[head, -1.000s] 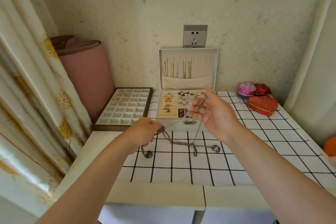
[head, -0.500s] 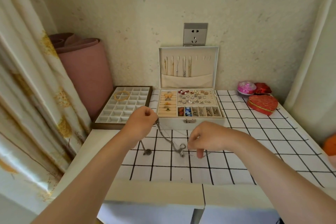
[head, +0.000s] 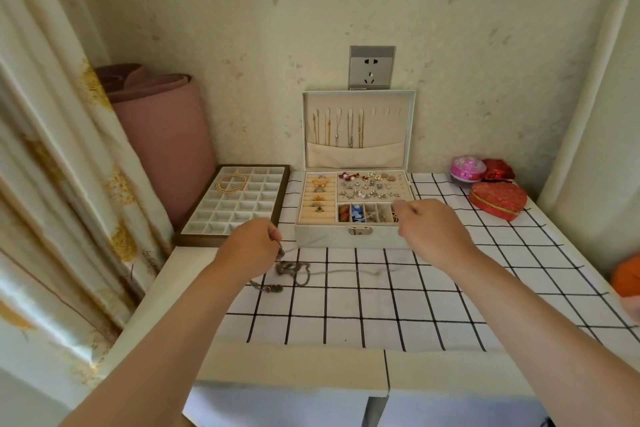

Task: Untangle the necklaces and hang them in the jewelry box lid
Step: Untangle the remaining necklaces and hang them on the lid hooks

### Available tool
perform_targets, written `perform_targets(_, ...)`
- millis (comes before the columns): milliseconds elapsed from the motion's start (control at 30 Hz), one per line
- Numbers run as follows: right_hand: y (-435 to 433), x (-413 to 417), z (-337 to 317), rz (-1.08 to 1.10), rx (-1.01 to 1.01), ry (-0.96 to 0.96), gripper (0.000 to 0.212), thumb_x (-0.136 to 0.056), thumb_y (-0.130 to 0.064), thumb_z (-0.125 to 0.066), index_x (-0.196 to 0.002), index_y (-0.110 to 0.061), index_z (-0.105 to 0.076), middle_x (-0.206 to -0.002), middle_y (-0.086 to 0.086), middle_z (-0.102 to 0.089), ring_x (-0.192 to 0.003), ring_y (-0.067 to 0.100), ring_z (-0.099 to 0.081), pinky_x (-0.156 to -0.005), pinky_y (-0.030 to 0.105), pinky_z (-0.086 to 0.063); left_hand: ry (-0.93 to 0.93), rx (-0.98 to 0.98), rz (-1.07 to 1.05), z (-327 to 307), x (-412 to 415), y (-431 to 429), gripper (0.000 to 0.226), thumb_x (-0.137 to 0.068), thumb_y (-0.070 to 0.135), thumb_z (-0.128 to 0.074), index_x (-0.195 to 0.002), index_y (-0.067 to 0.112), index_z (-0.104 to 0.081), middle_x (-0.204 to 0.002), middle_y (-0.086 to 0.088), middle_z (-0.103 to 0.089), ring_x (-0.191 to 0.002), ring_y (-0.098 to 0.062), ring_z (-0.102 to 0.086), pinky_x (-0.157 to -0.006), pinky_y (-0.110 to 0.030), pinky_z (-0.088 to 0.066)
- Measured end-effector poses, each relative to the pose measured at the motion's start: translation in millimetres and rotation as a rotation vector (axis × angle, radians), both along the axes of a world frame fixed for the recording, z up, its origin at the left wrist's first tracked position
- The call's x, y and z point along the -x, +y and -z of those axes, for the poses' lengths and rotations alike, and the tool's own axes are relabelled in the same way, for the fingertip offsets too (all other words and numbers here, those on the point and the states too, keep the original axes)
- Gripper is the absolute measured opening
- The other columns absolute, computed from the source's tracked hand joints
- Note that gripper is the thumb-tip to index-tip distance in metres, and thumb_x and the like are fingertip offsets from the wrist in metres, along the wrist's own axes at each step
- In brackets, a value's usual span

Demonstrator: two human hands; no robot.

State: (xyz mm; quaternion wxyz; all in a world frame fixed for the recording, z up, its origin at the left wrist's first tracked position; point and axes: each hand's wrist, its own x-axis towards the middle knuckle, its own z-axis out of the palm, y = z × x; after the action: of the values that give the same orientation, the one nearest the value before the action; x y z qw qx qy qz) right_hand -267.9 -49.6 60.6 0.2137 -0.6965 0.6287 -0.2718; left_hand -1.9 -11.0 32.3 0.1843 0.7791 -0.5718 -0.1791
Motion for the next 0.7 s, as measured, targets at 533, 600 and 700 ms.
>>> perform_targets(533, 13.0, -27.2, 26.0, -0.351, -0.136, 0.239, 0.034, -0.09, -0.02, -0.058, -0.121, -0.033, -0.061, -0.096, -0.014, -0.055, -0.09, 0.012, -0.058, -0.075, 0.03, -0.047, 0.131, -0.037, 0.183, -3.5, 9.2, 3.6, 0.044, -0.099, 0.003, -0.042, -0.084, 0.03, -0.074, -0.113, 0.009, -0.065, -0.072, -0.012, -0.063, -0.059, -0.024, -0.052)
perform_targets(600, 20.4, -46.5, 30.6, -0.473, -0.083, 0.113, 0.03, -0.093, -0.021, -0.057, -0.12, -0.031, -0.066, -0.097, -0.016, -0.06, -0.085, 0.003, -0.056, -0.079, 0.027, -0.05, 0.296, 0.007, 0.187, -10.1, 12.8, 7.8, 0.033, -0.099, 0.006, -0.048, -0.095, 0.027, -0.074, -0.1, 0.005, -0.068, -0.069, -0.008, -0.059, -0.059, -0.019, -0.048)
perform_targets(700, 24.8, -72.2, 38.8, -0.549, -0.156, -0.127, 0.022, -0.092, -0.029, -0.065, -0.113, -0.029, -0.071, -0.101, -0.011, -0.07, -0.084, 0.0, -0.061, -0.079, 0.023, -0.05, 0.559, 0.027, 0.136, -19.7, 18.4, 15.3, 0.021, -0.096, 0.01, -0.057, -0.101, 0.024, -0.073, -0.074, 0.002, -0.066, -0.051, -0.008, -0.052, -0.047, -0.019, -0.042)
